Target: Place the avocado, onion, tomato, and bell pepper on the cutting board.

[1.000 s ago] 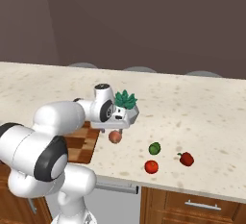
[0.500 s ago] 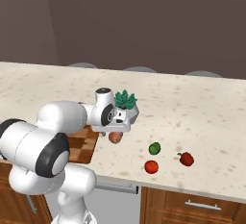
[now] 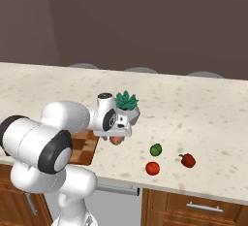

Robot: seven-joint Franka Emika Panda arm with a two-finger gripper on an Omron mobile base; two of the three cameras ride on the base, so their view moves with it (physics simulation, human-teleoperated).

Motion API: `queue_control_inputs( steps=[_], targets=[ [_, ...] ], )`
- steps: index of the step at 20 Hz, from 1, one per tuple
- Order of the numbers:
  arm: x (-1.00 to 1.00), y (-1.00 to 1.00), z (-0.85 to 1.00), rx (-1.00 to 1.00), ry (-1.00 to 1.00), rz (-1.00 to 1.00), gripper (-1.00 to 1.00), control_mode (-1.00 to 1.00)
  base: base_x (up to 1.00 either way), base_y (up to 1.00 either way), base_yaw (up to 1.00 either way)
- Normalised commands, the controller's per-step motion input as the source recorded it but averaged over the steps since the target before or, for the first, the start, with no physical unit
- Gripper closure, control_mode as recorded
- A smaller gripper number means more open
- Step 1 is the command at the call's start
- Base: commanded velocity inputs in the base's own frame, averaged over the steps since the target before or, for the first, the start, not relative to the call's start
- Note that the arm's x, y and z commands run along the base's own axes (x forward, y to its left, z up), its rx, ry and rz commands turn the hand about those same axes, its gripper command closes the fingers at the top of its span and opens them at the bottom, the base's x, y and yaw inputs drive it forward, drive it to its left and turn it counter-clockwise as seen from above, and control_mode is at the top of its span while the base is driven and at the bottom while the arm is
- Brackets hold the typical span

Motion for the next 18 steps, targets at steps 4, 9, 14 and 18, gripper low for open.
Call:
queue_control_inputs(
  steps=[4,9,14,18],
  targets=[
    [0.09,0.0,-0.15,0.0,0.0,0.03,-1.0,-1.0,0.0,0.0,0.0],
    [0.08,0.0,-0.17,0.0,0.0,0.04,-1.0,-1.0,0.0,0.0,0.0],
    [0.04,0.0,-0.1,0.0,0.0,0.04,1.0,-1.0,0.0,0.0,0.0],
    [-0.02,0.0,0.0,0.0,-0.01,0.0,1.0,-1.0,0.0,0.0,0.0]
  ],
)
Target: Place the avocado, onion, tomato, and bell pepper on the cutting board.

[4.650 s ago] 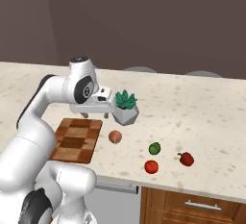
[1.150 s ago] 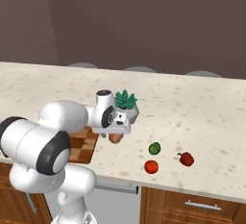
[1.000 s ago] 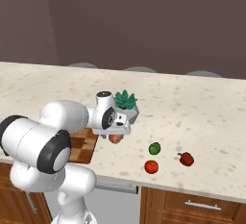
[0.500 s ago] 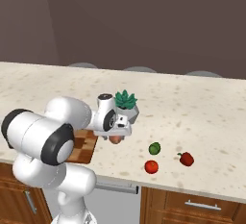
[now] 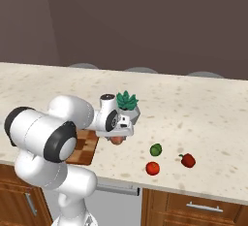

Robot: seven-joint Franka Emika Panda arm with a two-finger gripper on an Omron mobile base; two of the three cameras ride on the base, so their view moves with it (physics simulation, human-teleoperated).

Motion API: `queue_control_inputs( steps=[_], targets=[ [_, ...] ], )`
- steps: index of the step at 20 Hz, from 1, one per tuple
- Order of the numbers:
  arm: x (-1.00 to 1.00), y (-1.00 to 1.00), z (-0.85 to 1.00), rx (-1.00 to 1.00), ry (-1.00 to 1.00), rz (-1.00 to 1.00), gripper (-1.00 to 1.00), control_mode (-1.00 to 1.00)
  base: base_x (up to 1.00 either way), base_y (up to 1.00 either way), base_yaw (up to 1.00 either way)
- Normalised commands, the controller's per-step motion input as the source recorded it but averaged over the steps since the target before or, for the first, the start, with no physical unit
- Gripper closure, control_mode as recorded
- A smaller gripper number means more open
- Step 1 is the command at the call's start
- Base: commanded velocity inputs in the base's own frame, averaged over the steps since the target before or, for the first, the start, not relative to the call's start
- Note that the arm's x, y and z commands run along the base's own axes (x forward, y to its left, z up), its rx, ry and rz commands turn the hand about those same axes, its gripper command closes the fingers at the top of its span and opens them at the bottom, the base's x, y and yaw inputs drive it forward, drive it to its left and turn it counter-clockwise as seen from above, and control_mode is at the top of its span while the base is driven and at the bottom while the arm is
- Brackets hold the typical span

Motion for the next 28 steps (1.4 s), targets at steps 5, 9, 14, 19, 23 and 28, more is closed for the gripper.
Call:
queue_control_inputs(
  steps=[5,9,14,19,23,28],
  targets=[
    [-0.29,0.24,0.48,-0.01,-0.08,0.0,1.0,-1.0,0.0,0.0,0.0],
    [-0.27,0.47,0.73,-0.04,-0.03,0.0,1.0,-1.0,0.0,0.0,0.0],
    [-0.04,0.67,0.47,-0.04,0.0,0.0,1.0,-1.0,0.0,0.0,0.0],
    [0.04,0.73,0.11,-0.01,0.0,0.0,1.0,-1.0,0.0,0.0,0.0],
    [0.2,0.52,-0.06,0.0,0.0,0.0,1.0,-1.0,0.0,0.0,0.0],
    [0.27,0.18,-0.08,0.0,0.0,0.0,1.0,-1.0,0.0,0.0,0.0]
  ],
)
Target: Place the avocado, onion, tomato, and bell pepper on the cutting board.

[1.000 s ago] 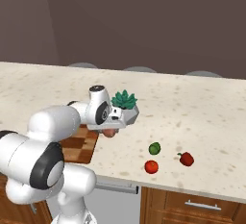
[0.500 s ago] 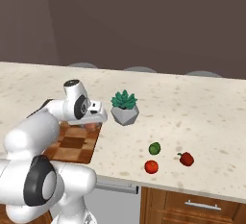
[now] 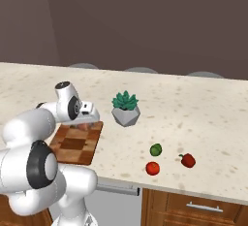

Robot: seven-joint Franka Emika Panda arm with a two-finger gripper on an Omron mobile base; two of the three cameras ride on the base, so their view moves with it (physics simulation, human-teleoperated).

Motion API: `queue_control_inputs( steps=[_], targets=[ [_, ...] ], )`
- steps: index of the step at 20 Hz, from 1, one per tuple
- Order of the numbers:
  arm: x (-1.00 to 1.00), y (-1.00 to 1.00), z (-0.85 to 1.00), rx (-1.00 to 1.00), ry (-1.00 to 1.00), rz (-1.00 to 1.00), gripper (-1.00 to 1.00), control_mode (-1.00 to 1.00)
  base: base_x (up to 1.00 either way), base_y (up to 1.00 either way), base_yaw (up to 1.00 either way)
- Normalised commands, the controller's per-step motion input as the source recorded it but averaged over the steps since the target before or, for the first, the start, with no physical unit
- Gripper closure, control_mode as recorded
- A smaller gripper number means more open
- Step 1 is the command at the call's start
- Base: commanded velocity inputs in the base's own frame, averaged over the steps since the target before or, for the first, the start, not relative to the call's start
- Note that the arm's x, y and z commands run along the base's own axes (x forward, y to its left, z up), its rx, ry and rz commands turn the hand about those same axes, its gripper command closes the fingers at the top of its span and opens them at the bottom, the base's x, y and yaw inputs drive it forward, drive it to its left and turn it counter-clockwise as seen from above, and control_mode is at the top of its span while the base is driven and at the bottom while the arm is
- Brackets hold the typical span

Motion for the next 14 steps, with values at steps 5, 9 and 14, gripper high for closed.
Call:
queue_control_inputs(
  steps=[5,9,14],
  targets=[
    [0.32,0.1,-0.2,0.0,0.02,0.0,1.0,-1.0,0.0,0.0,0.0],
    [0.3,0.15,-0.25,0.0,0.04,0.0,1.0,-1.0,0.0,0.0,0.0],
    [0.19,0.08,-0.14,0.0,0.02,0.01,1.0,-1.0,0.0,0.0,0.0]
  ],
)
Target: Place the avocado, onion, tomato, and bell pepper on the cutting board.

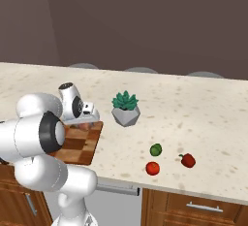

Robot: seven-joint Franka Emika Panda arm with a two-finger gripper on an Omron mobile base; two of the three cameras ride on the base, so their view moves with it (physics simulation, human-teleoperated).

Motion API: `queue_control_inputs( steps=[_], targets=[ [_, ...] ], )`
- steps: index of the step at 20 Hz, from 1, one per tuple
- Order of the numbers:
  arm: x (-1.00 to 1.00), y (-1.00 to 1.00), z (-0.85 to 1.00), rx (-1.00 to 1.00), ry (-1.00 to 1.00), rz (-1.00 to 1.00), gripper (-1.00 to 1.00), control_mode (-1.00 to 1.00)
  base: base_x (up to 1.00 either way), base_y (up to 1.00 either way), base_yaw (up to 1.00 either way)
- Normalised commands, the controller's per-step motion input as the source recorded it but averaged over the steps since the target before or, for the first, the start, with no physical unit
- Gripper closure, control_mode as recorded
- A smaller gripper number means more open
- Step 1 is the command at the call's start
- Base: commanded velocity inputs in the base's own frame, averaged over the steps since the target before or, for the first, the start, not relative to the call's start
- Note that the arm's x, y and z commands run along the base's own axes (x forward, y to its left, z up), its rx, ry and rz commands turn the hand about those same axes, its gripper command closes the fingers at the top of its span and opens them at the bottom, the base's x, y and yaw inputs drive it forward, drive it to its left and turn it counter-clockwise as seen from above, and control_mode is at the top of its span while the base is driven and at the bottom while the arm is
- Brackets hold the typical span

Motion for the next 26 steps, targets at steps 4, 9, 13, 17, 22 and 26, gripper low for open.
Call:
queue_control_inputs(
  steps=[4,9,13,17,22,26],
  targets=[
    [0.1,0.07,-0.2,0.0,0.01,0.01,1.0,-1.0,0.0,0.0,0.0],
    [0.03,0.07,-0.26,0.0,0.03,0.03,1.0,-1.0,0.0,0.0,0.0],
    [0.0,0.01,-0.21,0.0,0.03,0.03,-1.0,-1.0,0.0,0.0,0.0],
    [0.01,0.02,-0.06,0.0,0.0,0.02,-1.0,-1.0,0.0,0.0,0.0],
    [-0.08,-0.01,0.13,0.0,0.0,0.0,-1.0,-1.0,0.0,0.0,0.0],
    [-0.24,-0.01,0.35,0.0,0.0,0.0,-1.0,-1.0,0.0,0.0,0.0]
  ],
)
